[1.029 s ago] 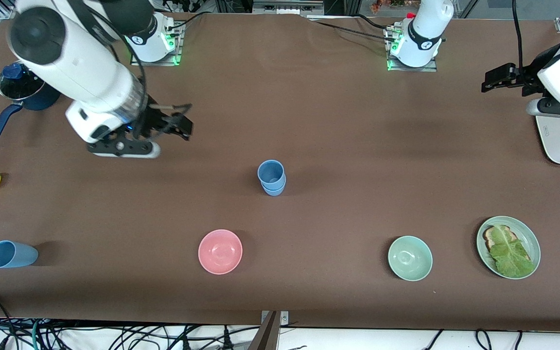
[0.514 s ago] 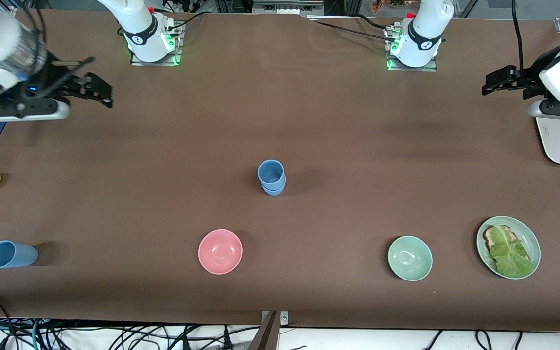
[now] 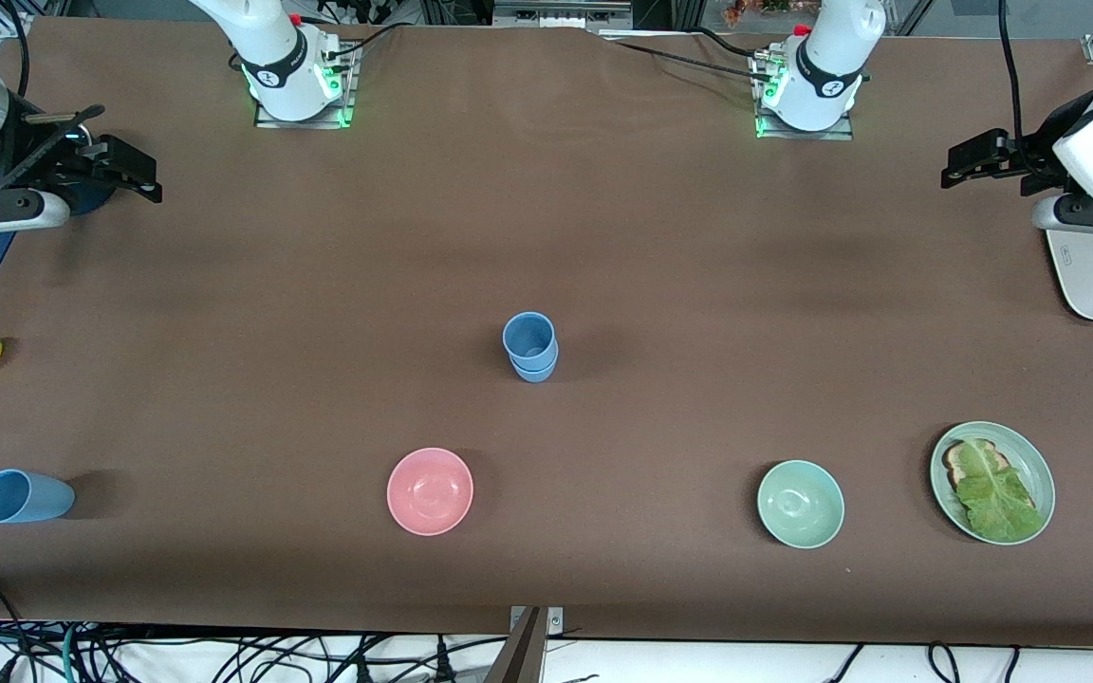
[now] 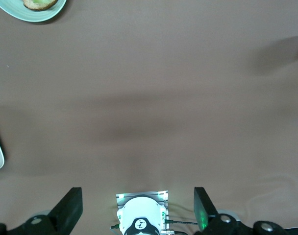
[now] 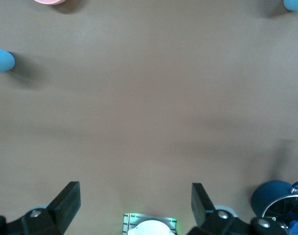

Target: Stack blue cups with both arms

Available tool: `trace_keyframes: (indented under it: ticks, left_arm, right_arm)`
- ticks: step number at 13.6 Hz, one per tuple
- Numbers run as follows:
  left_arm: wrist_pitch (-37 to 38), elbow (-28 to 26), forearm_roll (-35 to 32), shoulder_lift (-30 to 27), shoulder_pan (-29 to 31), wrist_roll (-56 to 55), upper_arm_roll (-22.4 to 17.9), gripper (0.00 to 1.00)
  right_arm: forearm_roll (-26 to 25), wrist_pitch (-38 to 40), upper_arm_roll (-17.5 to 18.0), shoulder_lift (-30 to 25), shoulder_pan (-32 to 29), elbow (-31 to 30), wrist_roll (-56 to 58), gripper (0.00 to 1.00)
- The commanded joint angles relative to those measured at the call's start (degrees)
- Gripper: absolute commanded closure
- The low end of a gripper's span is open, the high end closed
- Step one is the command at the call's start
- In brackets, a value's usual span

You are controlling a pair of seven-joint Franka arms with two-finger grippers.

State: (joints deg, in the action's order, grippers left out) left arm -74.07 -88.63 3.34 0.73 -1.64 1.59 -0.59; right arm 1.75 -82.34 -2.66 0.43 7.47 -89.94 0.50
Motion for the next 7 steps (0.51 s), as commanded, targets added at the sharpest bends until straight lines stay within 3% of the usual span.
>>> trace_keyframes:
  ticks: [1, 7]
  left_arm:
    - [-0.5, -0.1, -0.5, 0.1, 0.0, 1.2, 0.2, 0.00]
    - [-0.5, -0.1, -0.5, 0.1, 0.0, 1.2, 0.2, 0.00]
  right_arm:
    - [0.1, 0.5, -0.4, -1.5, -0.3, -1.9, 0.6, 0.00]
    - [0.3, 0.2, -0.9, 0.1, -0.6, -0.4, 1.0, 0.00]
